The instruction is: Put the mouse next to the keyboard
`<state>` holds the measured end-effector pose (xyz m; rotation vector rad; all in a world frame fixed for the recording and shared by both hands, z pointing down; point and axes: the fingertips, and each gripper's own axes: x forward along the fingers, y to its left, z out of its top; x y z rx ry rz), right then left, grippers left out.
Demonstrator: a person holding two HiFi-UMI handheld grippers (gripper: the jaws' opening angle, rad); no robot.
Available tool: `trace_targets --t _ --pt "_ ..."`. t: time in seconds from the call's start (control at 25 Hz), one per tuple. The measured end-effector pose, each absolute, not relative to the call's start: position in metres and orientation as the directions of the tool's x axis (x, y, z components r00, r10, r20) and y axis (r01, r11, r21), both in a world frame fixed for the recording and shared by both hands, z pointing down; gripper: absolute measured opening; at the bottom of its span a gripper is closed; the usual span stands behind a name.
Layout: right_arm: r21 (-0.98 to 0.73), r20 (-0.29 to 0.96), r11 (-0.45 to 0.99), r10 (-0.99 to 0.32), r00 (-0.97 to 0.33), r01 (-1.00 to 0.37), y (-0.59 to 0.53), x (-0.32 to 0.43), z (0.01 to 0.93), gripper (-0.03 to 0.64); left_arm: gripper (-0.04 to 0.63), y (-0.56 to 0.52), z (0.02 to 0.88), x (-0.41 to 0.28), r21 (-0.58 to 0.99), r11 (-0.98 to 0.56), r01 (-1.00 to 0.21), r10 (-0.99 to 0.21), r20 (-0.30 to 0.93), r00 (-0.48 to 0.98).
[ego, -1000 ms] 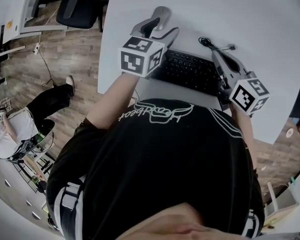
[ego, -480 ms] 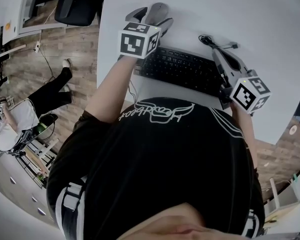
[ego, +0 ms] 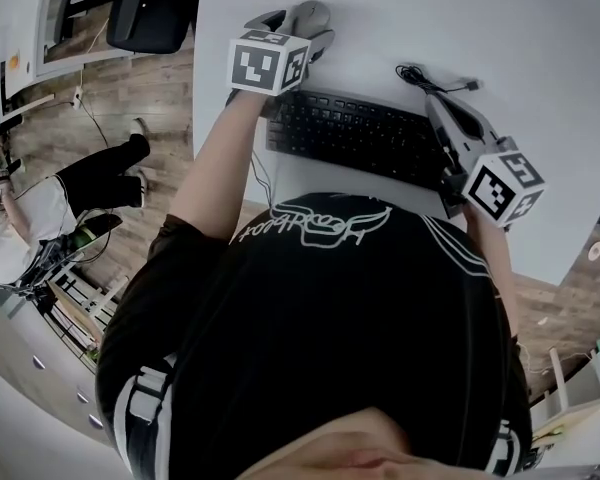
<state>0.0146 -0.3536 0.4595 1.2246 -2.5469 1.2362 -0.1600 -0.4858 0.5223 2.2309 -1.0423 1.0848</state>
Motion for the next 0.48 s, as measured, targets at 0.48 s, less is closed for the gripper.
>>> trace_targets --t 0.48 --pt "-0.645 0.358 0.353 -0.644 -0.676 -0.678 -0.352 0.019 0.461 0.011 0.37 -0.489 0.54 -0.166 0.079 -0.585 -0.807 -0.393 0.843 0.367"
